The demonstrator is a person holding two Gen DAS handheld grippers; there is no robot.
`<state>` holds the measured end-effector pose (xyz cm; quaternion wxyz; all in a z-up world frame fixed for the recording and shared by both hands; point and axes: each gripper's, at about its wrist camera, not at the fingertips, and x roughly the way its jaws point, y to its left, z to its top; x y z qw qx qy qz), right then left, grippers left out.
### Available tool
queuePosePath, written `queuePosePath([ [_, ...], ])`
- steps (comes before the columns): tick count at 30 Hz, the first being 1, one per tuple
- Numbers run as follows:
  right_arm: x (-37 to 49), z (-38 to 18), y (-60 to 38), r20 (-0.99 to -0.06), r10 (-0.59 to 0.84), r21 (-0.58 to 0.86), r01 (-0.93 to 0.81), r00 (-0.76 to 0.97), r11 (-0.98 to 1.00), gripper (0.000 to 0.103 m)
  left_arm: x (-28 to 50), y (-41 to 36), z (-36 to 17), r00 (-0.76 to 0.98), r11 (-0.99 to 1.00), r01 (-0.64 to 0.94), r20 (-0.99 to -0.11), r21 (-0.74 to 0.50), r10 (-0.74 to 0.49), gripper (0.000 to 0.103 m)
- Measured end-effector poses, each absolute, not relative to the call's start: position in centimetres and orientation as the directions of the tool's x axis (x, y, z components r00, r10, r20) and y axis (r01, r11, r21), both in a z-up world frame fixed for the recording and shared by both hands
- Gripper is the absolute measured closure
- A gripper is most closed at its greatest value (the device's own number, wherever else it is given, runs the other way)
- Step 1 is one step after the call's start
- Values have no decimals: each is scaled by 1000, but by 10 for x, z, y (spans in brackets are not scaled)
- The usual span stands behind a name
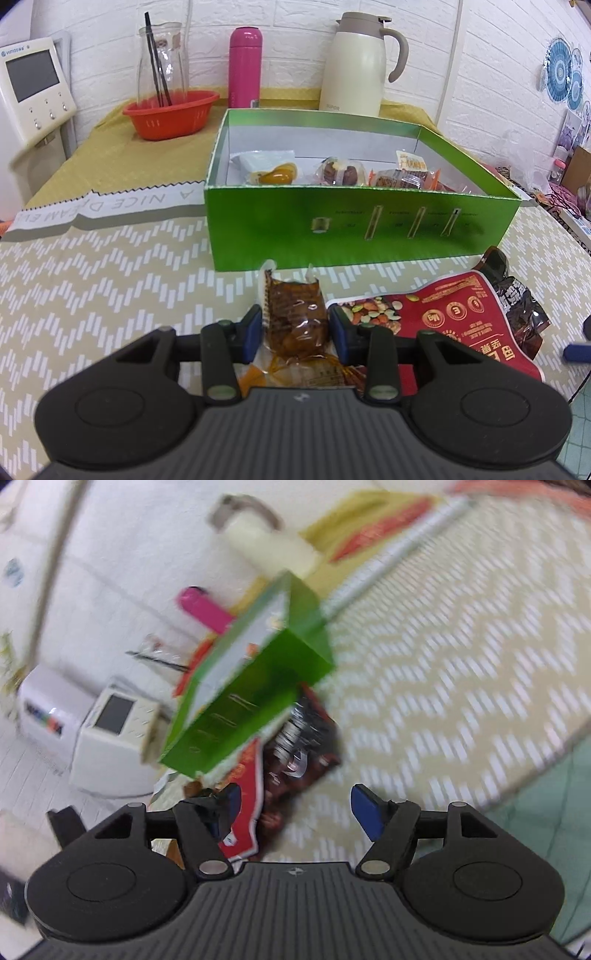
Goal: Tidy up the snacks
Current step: 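Lift the meat snack with left tool while right lifts the dark brown bag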
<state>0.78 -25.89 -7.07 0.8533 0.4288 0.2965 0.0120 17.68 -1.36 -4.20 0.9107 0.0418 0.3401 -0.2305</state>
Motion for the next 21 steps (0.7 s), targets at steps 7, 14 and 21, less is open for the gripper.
queuePosePath([
  [7, 43, -72, -245, -462, 299, 816, 269, 835, 511, 0, 177, -15, -43, 663, 888, 453, -636, -78, -395, 66],
  [14, 72, -88, -230, -473, 343, 812, 250, 812, 527, 78, 175, -15, -44, 673, 890, 450, -629, -69, -389, 66],
  [21, 77, -90, -237, -437, 345, 829, 224, 830, 512, 83, 175, -14, -43, 675, 894, 438, -624, -92, -394, 66],
])
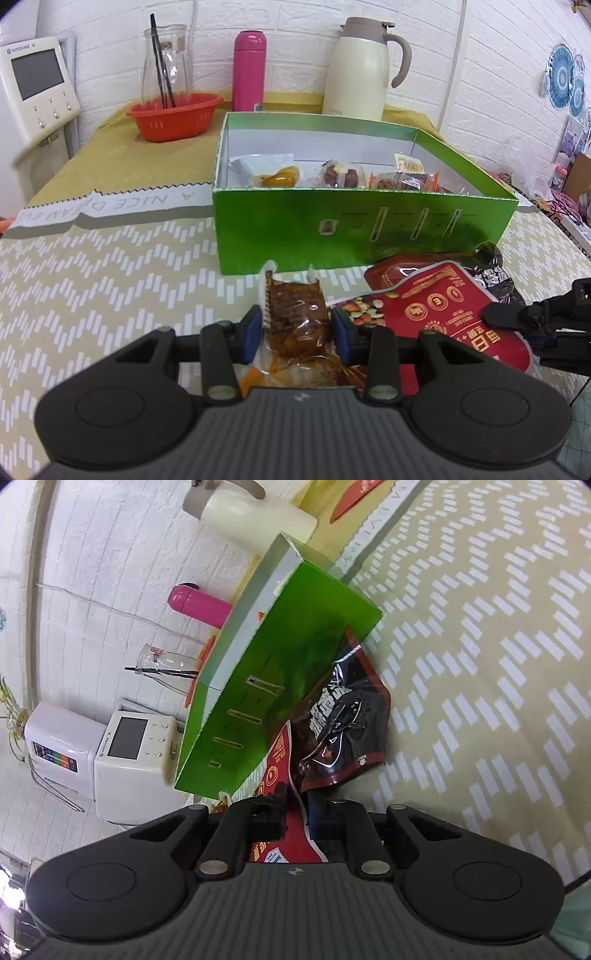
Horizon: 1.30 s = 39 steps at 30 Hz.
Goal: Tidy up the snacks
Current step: 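Lift the meat snack with left tool while right lifts the dark brown bag, then carry both snacks over the green box and open both tools to drop them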
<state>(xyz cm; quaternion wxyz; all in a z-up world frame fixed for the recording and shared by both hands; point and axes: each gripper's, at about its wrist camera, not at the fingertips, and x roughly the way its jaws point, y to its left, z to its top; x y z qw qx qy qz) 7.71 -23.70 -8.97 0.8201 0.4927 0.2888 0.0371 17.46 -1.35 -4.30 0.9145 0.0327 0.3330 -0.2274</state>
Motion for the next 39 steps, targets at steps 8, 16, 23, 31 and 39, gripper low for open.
queuePosePath([
  [8, 62, -114, -266, -335, 337, 942, 300, 880, 152, 55, 174, -16, -44, 678, 893, 444, -626, -69, -386, 66],
  [16, 65, -91, -252, -481, 173, 821, 373, 859, 431, 84, 175, -17, -44, 682, 895, 442, -623, -65, -382, 66],
  [23, 45, -69, -238, -427, 61, 654, 262, 902, 709, 85, 171, -12, -42, 705, 910, 407, -605, -80, -369, 67],
  [31, 8, -39, -247, -253, -65, 568, 202, 965, 798, 85, 164, -9, -36, 710, 908, 403, -587, -113, -388, 67],
  [39, 6, -40, -258, -209, 145, 747, 62, 967, 662, 85, 146, -4, -17, 719, 904, 400, -560, -151, -412, 67],
])
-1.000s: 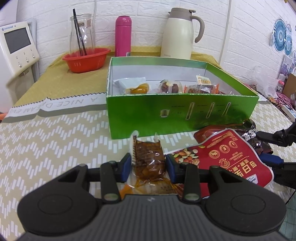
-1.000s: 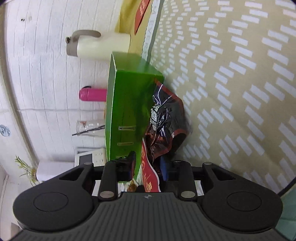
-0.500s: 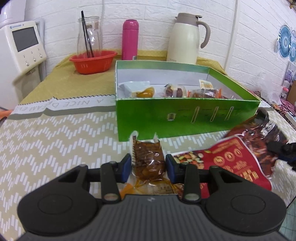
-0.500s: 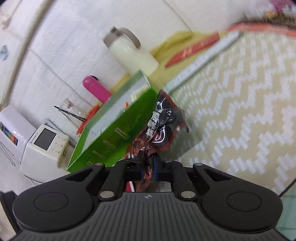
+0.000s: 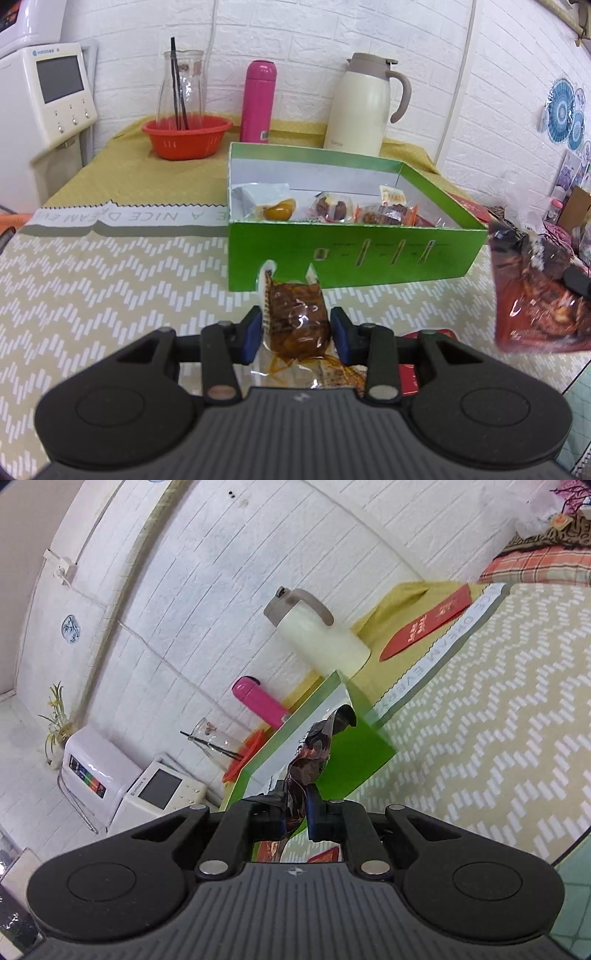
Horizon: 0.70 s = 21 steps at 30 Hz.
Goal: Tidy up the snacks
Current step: 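Carry both snacks over the green box and open both tools to drop them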
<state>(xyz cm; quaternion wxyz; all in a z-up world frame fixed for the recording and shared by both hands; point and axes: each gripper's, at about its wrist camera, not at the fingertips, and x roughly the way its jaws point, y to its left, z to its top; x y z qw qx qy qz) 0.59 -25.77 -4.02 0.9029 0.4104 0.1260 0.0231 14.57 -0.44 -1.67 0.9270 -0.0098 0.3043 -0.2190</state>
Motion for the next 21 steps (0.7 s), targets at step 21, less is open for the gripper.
queuePosePath([
  [21, 36, -6, -263, -177, 290, 753, -60, 941, 655, 85, 155, -18, 18, 738, 887, 434, -503, -156, -449, 67],
])
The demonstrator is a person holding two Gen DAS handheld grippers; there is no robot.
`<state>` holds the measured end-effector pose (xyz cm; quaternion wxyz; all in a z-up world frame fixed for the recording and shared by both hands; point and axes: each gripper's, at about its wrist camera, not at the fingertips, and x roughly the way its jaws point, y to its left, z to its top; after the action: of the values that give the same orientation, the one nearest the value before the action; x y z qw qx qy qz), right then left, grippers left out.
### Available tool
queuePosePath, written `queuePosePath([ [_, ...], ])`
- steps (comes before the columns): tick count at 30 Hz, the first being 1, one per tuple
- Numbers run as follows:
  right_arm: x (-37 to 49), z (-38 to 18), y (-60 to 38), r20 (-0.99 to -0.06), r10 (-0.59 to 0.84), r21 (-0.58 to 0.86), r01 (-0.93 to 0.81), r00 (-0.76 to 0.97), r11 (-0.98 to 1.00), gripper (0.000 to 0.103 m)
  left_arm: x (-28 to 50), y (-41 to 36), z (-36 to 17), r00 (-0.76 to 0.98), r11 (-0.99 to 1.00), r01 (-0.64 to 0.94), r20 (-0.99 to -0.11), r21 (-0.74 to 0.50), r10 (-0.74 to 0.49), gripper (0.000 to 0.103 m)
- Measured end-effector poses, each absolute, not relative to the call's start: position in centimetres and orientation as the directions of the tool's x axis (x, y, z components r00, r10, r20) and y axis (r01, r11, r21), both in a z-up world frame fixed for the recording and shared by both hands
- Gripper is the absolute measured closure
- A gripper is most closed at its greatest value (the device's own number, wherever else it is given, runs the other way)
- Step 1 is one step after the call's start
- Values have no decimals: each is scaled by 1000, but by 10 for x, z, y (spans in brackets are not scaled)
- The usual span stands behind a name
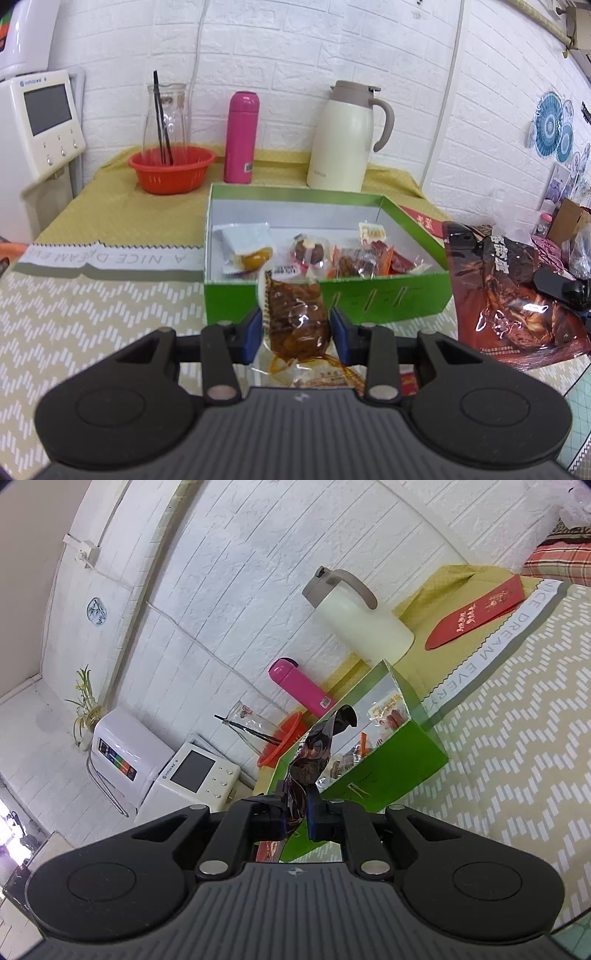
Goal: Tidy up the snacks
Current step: 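Carry both snacks over the green box and open both tools to drop them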
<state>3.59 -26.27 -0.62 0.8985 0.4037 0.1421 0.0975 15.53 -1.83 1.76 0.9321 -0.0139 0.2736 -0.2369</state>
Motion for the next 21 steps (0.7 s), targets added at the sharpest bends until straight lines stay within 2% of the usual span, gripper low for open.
queuePosePath([
  [6, 79, 4, -272, -151, 308, 756, -91, 939, 648, 85, 181, -27, 36, 763, 892, 427, -471, -145, -442, 67],
  [10, 106, 2, -277, -167, 285, 744, -69, 944, 664, 85, 200, -38, 43, 780, 897, 427, -454, -116, -430, 67],
  [14, 137, -10, -285, -206, 290, 770, -28, 935, 637, 85, 228, -50, 40, 783, 900, 425, -458, -99, -421, 67],
  [21, 179, -23, -285, -287, 262, 721, 28, 921, 692, 84, 273, -63, 16, 760, 902, 423, -506, -91, -407, 66],
])
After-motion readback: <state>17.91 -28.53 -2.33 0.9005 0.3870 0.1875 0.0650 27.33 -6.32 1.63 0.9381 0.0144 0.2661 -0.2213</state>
